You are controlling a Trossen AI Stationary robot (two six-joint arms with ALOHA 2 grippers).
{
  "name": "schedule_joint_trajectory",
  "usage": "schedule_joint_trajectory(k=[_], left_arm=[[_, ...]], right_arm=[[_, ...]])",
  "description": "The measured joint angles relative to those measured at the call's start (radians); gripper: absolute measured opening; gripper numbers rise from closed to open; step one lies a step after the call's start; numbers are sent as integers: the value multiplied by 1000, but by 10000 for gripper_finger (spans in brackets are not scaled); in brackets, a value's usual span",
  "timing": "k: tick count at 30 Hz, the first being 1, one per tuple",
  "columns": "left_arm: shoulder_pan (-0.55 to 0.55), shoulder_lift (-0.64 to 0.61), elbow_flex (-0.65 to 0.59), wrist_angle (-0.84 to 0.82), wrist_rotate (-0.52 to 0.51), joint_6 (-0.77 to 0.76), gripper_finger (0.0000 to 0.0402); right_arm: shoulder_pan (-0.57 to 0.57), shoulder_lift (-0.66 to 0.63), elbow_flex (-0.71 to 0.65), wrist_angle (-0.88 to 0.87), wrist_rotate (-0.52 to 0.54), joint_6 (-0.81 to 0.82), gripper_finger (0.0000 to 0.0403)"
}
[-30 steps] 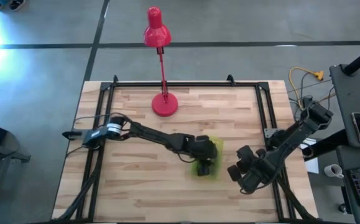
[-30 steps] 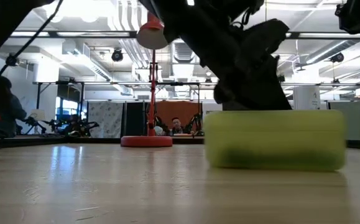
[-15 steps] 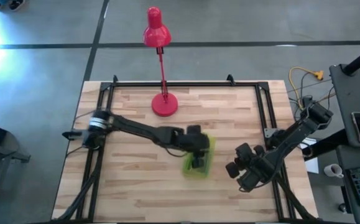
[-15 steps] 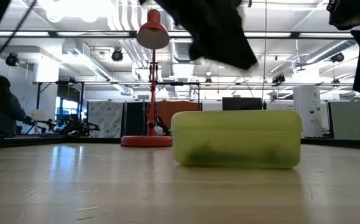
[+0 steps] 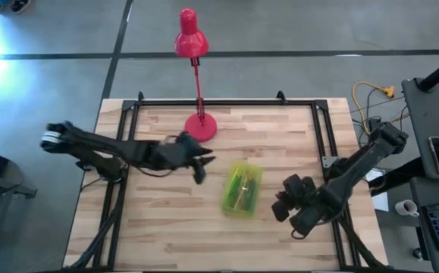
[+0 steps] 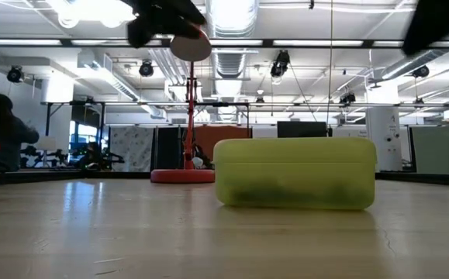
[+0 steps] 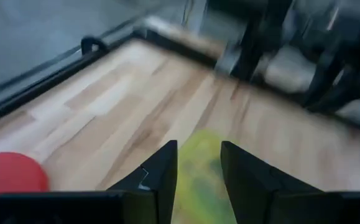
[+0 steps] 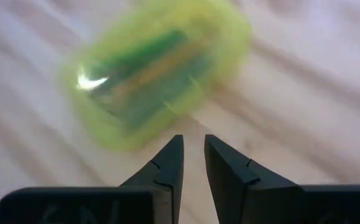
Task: Pick & place school supplies into a supply box
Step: Return to Home Position
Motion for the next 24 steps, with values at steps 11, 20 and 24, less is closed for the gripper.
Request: schedule_joint_trajectory(k=[11,20,24], left_arm=[[-29,-169,-362,311,106,-406,108],[-127,-220,-400,368,133,-340,108],[-118,-285,-388,365,131,-259,108]], right_arm=[[39,-115,212,249,360,-611,59],[-336,-138,-147,1098,-365,-958,59],[-534,-263,-249,1309,-650,-1068,59]])
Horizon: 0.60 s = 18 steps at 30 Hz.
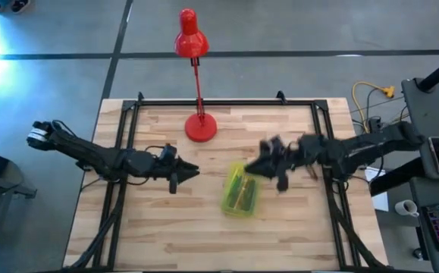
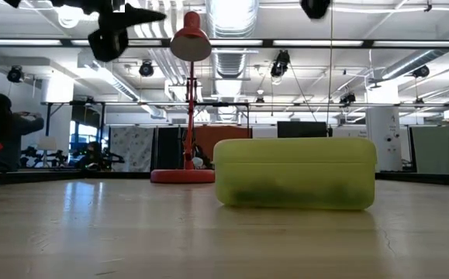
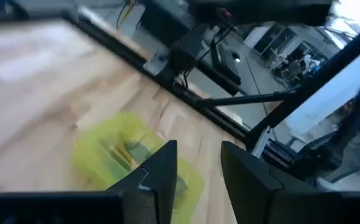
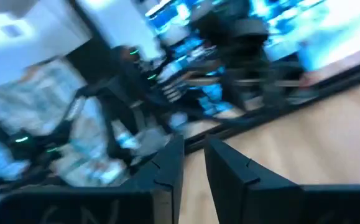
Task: Pick & place school supplies into a supply box
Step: Return to Home Position
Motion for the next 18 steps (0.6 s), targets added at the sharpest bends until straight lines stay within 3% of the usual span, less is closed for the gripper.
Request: schedule_joint_trajectory(k=[4,9,14,18], left_arm=[[0,-142,-23,-10,-1,83,108],[26,-311,-128,-30,-2,123,108],[47,-437,-213,-10,-1,220,108],[48,-549,-299,6,-2,242,108]], right_arm=[[-19,-169,-136,-178,65,-10,59],[-18,-383,-253,-169,193,-58,59],[-15,-545,-303,-236,186,-146,59],[-34,-664,-358,-306,181,-115,59]])
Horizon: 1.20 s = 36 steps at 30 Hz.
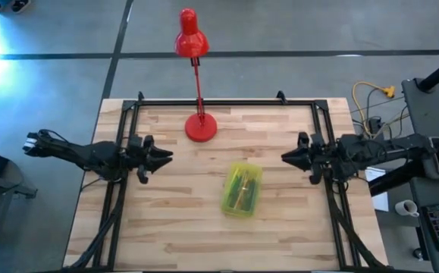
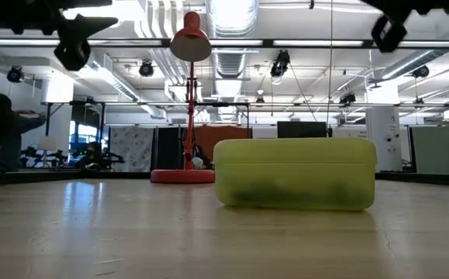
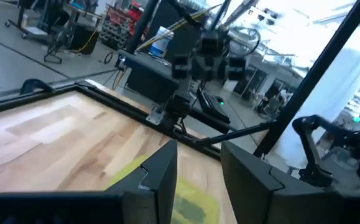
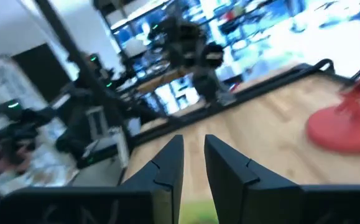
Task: Pick & place school supplies into a supply box
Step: Return to Home Position
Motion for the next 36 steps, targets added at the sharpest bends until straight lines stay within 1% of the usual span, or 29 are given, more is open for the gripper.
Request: schedule_joint_trajectory(k=[2,4,6,8,9,11,14,17,19,22,27,30,32,36], left_arm=[[0,-54,-57,39,-1,-2,108],[11,-98,-136,138,1,-13,108],[28,-119,-222,312,9,-18,108],[35,-122,-307,510,32,-18,108],[35,-112,-307,509,46,-18,108],[38,-97,-274,405,58,-33,108],[38,-85,-242,354,67,-36,108],[38,-97,-249,346,63,-35,108],[38,-98,-264,351,45,-37,108],[38,-87,-277,362,38,-44,108],[38,-53,-298,346,37,-45,108],[38,-32,-310,344,36,-44,108],[38,-19,-309,305,34,-45,108],[46,-46,-311,219,36,-45,108]], right_arm=[[-15,-59,-50,-9,-33,13,59],[-36,-107,-95,54,-61,26,59],[-59,-146,-161,115,-101,40,59],[-86,-165,-228,234,-144,48,59],[-101,-175,-261,276,-164,51,59],[-130,-184,-312,366,-209,60,59],[-175,-212,-369,368,-213,91,59],[-213,-242,-418,352,-234,132,59],[-229,-257,-452,350,-225,188,59],[-234,-255,-468,263,-228,238,59],[-234,-239,-467,147,-228,238,59],[-234,-227,-467,116,-228,239,59],[-234,-226,-467,111,-228,238,59],[-234,-295,-467,79,-228,238,59]])
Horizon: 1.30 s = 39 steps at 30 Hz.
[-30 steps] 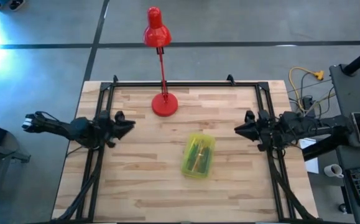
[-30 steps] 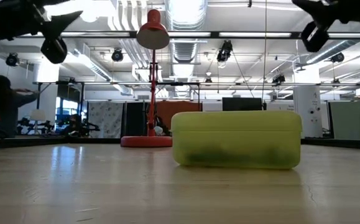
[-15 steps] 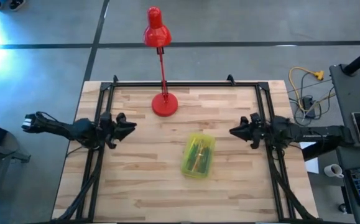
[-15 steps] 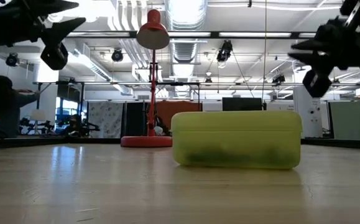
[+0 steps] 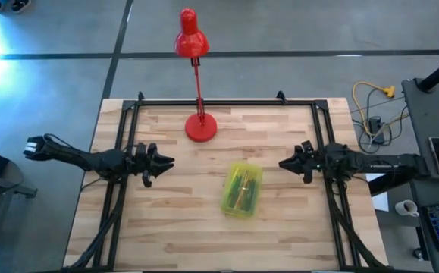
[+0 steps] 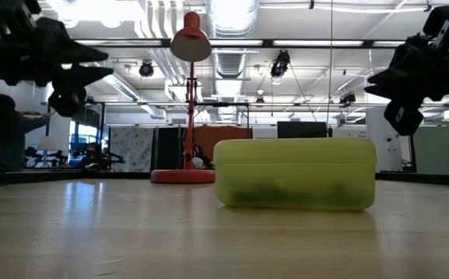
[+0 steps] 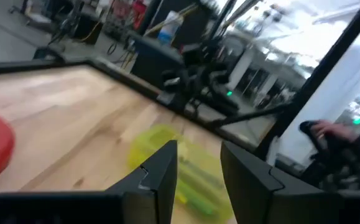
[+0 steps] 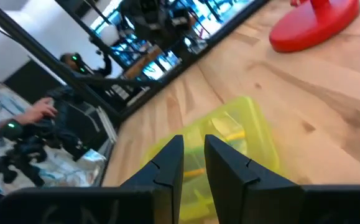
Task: Pick & place school supplies into a supply box
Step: Return to Home Position
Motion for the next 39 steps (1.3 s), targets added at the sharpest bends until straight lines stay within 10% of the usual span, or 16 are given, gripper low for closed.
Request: schedule_joint_trajectory(k=[21,39], left_arm=[[228,-383,-1,-151,-3,0,108],[301,-352,-1,-234,-3,0,108]], right_arm=[[-2,-198,0,65,1,0,59],[-1,-198,0,67,1,0,59]])
